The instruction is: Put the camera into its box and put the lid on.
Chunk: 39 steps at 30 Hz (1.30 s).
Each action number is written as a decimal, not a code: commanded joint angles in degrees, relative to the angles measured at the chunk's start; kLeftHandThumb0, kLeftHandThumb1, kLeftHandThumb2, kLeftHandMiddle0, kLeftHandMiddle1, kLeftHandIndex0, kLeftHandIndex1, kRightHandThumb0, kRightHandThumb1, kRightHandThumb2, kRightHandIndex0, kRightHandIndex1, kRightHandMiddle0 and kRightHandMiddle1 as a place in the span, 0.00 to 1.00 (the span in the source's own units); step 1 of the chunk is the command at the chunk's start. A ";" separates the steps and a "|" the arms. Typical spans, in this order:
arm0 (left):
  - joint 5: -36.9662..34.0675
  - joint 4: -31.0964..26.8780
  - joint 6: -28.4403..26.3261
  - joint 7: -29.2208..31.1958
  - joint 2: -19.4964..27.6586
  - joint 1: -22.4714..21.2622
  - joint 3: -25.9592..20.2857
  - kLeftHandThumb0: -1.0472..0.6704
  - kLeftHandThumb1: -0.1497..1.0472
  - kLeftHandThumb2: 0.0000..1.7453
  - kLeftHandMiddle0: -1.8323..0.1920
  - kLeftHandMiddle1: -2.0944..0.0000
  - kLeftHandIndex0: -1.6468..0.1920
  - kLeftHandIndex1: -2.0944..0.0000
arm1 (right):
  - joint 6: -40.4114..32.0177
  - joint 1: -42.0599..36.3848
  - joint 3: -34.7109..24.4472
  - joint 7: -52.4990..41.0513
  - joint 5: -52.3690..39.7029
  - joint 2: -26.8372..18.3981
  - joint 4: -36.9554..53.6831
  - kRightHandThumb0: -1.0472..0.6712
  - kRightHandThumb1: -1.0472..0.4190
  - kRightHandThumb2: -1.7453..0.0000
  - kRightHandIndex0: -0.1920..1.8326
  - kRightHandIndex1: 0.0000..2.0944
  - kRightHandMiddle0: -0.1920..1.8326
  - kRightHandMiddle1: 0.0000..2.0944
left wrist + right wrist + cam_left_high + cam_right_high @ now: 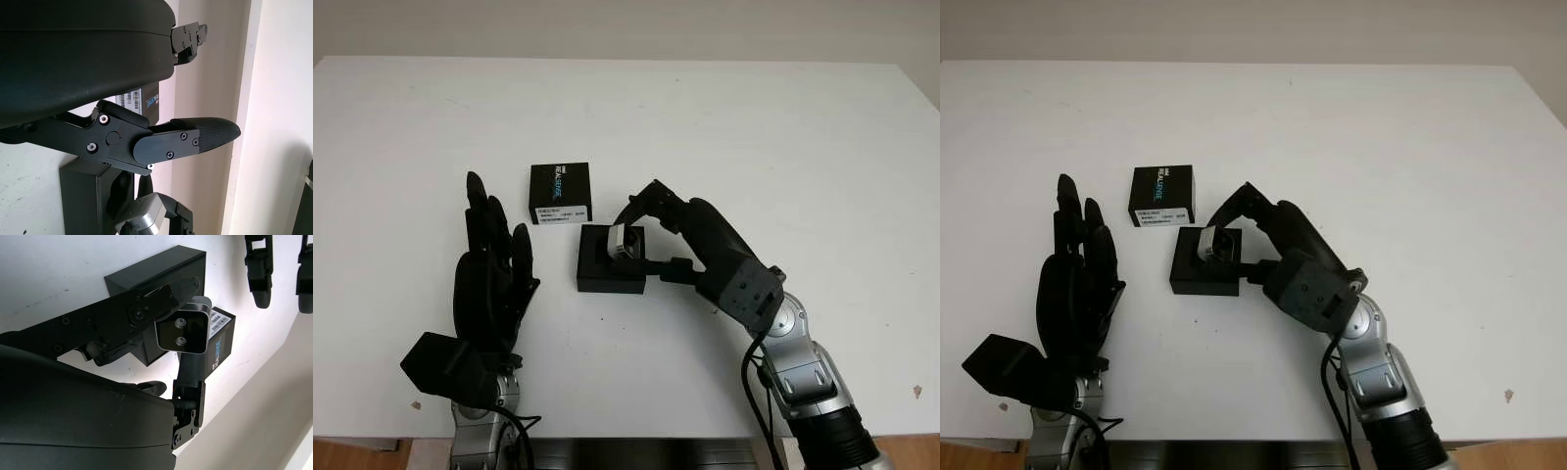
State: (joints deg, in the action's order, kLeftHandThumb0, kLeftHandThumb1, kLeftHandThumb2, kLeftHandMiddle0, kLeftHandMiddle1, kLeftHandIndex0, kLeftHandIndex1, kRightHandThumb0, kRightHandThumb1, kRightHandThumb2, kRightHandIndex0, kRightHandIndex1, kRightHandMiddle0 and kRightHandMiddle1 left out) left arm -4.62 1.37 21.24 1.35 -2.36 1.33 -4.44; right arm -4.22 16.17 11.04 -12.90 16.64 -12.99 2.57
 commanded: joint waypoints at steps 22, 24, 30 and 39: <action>-0.20 2.31 1.80 -0.20 -0.83 -0.53 1.17 0.20 1.00 0.32 1.00 0.99 1.00 1.00 | 5.84 3.37 0.60 2.32 0.04 0.76 -8.41 0.38 0.01 0.97 0.26 0.02 0.19 0.89; -0.44 2.37 1.82 -0.21 -1.01 -0.55 1.14 0.20 1.00 0.32 1.00 1.00 1.00 1.00 | 5.99 3.48 0.62 2.22 -0.09 0.79 -8.57 0.38 0.01 0.97 0.26 0.02 0.19 0.89; 0.01 2.33 1.96 -0.37 -0.95 -0.54 1.24 0.20 1.00 0.32 1.00 1.00 1.00 1.00 | 6.07 3.76 0.75 1.54 -0.47 0.73 -8.64 0.38 0.01 0.97 0.26 0.02 0.19 0.91; 0.32 1.58 1.34 -0.88 -1.05 -0.14 1.37 0.20 1.00 0.32 1.00 1.00 1.00 1.00 | 6.04 3.78 1.34 0.93 0.89 -0.35 -8.84 0.38 0.02 0.97 0.26 0.03 0.21 0.89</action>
State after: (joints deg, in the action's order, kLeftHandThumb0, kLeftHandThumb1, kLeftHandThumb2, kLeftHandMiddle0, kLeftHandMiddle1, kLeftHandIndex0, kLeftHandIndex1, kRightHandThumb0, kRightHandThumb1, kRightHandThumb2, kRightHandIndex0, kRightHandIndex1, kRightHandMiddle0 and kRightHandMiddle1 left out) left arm -4.48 2.09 22.52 0.67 -2.42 1.14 -3.76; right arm 1.23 19.42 12.14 -11.79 17.19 -12.64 -6.11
